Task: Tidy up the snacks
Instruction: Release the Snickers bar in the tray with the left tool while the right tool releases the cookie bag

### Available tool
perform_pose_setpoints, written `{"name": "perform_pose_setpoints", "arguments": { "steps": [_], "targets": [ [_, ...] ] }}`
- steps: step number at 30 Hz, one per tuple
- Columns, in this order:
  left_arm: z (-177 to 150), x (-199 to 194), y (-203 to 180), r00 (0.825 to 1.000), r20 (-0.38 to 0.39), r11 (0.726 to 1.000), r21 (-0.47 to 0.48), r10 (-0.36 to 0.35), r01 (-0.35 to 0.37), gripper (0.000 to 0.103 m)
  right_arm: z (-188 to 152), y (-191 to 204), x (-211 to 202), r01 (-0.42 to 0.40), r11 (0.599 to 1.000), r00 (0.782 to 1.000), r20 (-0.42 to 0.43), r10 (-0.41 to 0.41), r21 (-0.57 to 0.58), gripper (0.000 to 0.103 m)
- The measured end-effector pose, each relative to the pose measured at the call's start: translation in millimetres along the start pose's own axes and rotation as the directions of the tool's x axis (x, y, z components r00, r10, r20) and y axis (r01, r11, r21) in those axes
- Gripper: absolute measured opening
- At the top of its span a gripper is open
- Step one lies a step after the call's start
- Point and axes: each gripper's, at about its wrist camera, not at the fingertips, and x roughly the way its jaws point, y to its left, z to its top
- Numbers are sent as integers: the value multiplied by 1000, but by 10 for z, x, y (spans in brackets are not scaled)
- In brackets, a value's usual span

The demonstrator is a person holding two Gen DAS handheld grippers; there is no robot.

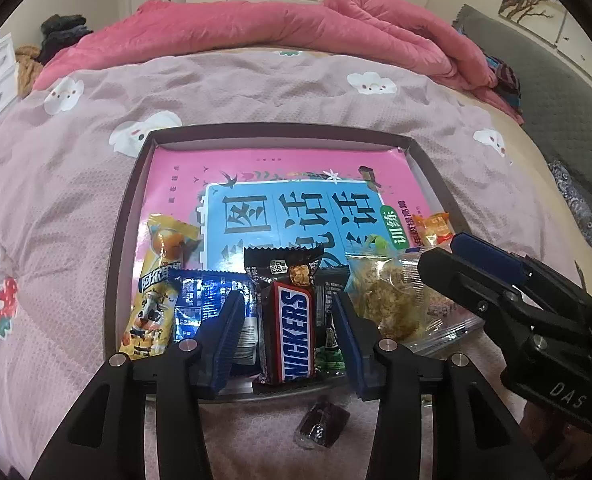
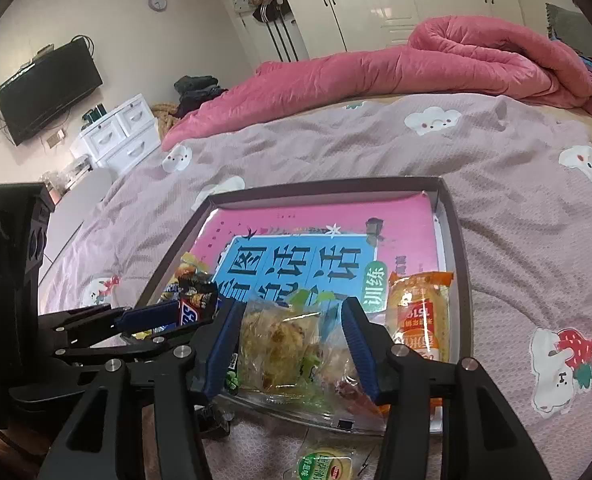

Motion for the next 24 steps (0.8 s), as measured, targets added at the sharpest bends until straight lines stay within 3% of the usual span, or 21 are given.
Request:
{"name": "perform_pose_setpoints", "arguments": {
  "steps": [16, 24],
  "targets": [
    [33, -161, -6, 999, 40, 1000, -8, -4, 5, 70, 17, -27, -125, 33, 999, 999, 41, -34, 8, 64],
    [35, -294, 39, 998, 65, 1000, -15, 0, 1, 72, 41, -77, -273, 22, 999, 996, 90, -24, 29, 68]
  ]
}}
